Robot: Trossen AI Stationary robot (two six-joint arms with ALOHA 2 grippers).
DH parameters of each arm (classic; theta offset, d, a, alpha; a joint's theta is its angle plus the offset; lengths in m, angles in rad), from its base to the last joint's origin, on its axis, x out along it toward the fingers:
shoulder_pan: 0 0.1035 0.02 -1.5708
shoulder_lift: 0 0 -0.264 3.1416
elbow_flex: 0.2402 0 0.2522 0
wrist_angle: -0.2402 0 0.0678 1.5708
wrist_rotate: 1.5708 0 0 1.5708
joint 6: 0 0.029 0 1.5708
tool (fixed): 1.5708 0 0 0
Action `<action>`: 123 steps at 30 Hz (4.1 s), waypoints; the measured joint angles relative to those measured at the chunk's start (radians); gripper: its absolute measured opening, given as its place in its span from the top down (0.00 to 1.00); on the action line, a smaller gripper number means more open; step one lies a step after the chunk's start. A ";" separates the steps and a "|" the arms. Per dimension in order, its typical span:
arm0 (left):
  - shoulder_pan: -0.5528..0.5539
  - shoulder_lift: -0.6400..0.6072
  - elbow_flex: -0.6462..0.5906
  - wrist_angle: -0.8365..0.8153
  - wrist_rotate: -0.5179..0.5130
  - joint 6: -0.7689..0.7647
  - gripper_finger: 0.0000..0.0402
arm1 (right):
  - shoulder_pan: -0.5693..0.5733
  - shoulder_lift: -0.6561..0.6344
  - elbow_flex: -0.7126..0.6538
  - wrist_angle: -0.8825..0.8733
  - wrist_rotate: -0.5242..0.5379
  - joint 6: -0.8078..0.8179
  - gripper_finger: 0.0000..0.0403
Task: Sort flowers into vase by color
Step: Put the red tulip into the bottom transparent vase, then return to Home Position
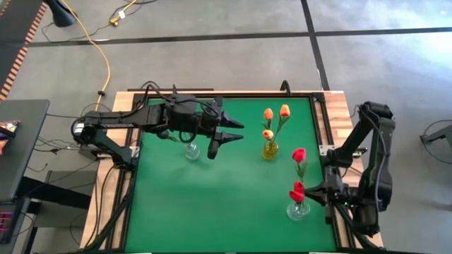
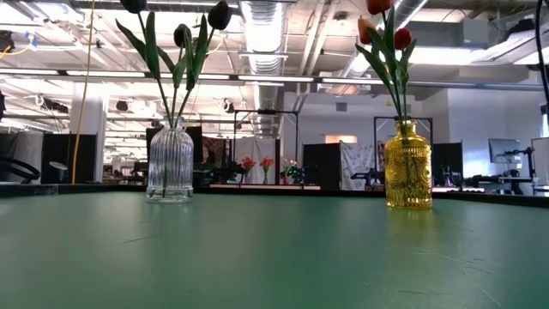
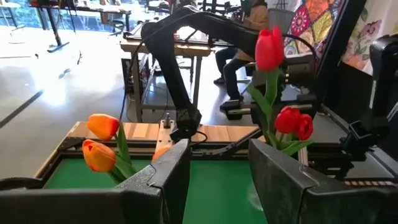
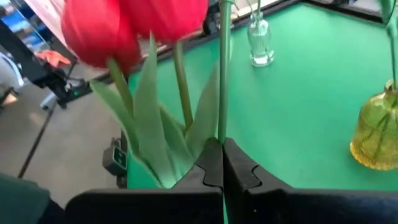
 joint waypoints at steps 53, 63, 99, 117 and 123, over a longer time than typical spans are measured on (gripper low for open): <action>0.044 0.000 0.000 -0.046 -0.006 0.059 0.62 | -0.060 -0.387 0.000 0.011 -0.528 0.090 0.82; 0.045 -0.007 0.000 -0.053 -0.014 0.066 0.62 | -0.201 -0.544 0.000 -0.225 -0.530 0.061 0.82; 0.044 -0.571 -0.349 0.011 -0.137 0.060 0.78 | -0.485 -0.662 -0.002 0.043 -0.219 -0.729 0.96; -0.071 -0.928 -0.822 0.277 -0.013 -0.071 1.00 | -0.602 -1.001 -0.413 0.385 -0.305 -0.700 0.96; -0.145 -0.932 -0.896 0.303 0.002 -0.053 1.00 | -0.681 -1.056 -0.496 0.436 -0.355 -0.707 0.96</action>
